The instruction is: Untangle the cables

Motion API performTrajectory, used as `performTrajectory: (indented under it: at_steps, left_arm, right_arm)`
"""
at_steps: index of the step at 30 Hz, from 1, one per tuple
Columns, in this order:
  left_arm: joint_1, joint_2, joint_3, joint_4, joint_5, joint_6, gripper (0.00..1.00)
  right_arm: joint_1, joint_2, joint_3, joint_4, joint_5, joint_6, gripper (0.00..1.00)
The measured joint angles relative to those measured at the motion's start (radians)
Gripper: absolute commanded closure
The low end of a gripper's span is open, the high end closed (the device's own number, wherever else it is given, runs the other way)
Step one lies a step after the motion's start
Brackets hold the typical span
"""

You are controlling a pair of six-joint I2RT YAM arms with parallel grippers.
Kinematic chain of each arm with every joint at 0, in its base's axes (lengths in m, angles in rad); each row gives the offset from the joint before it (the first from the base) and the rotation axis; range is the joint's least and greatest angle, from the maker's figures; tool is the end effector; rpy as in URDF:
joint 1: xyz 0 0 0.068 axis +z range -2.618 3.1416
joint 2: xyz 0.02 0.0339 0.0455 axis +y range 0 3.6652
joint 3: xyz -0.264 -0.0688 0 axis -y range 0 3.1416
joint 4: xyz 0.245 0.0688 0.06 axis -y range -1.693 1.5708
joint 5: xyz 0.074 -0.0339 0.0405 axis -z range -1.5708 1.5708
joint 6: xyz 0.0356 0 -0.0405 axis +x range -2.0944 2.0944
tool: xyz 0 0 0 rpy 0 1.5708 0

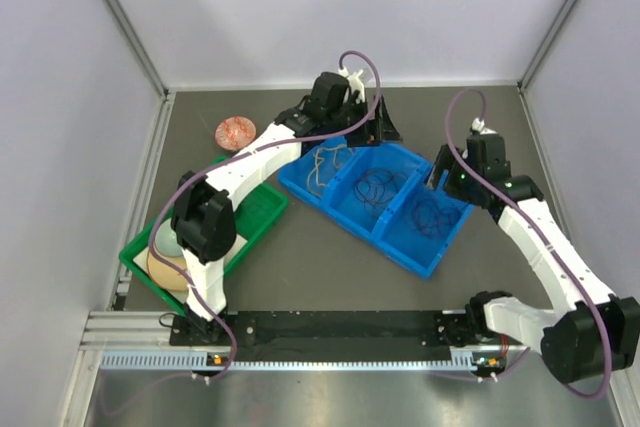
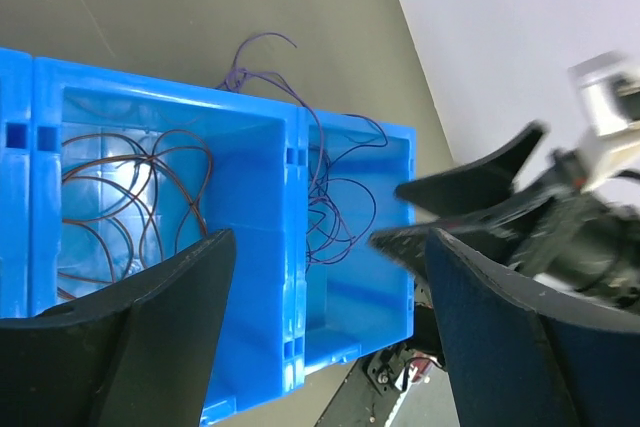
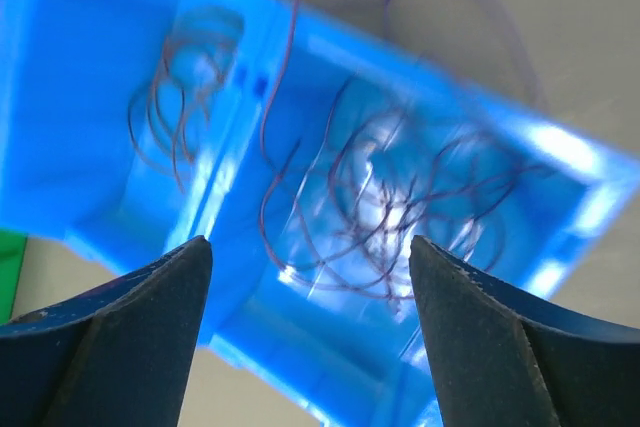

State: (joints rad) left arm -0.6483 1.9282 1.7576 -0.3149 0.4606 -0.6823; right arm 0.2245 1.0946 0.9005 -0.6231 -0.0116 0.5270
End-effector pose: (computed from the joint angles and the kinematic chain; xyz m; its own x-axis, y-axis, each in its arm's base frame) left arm 0.3552 -0.2890 0.3289 -0.8274 -0.0819 -0.5556 0.4285 0.5476 -0.7187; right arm 0.2202 0.0507 0.2798 -0.7303 0.3491 -0.5872 0.1585 0.9227 0.3515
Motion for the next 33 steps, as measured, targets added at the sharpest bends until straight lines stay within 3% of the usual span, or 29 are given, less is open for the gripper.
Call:
performTrajectory:
  at_steps: [5,7,11,15,18,25,30,33]
  left_arm:
    - [-0.001,0.000,0.000,0.000,0.011,0.000,0.19]
    - [-0.001,0.000,0.000,0.000,0.015,0.001,0.19]
    - [-0.001,0.000,0.000,0.000,0.019,0.004,0.19]
    - [-0.001,0.000,0.000,0.000,0.022,0.006,0.19]
    - [-0.001,0.000,0.000,-0.001,0.022,0.009,0.19]
    - [-0.001,0.000,0.000,-0.001,0.021,0.012,0.19]
    - [-0.001,0.000,0.000,-0.001,0.022,0.012,0.19]
    - [-0.001,0.000,0.000,-0.001,0.022,0.012,0.19]
  right_arm:
    - [-0.025,-0.010,0.100,0.012,0.113,-0.033,0.25]
    - [-0.077,0.005,0.136,0.018,0.119,-0.037,0.17]
    - [-0.247,0.113,0.183,0.046,0.064,-0.016,0.09]
    - [-0.364,0.283,0.190,0.062,-0.068,0.030,0.21]
    - [-0.377,0.378,0.176,0.073,-0.174,0.043,0.32]
    - [-0.370,0.349,0.126,0.128,-0.261,0.012,0.60]
    - [-0.370,0.321,0.119,0.151,-0.282,-0.010,0.56]
    - [-0.368,0.287,0.105,0.151,-0.275,-0.030,0.59]
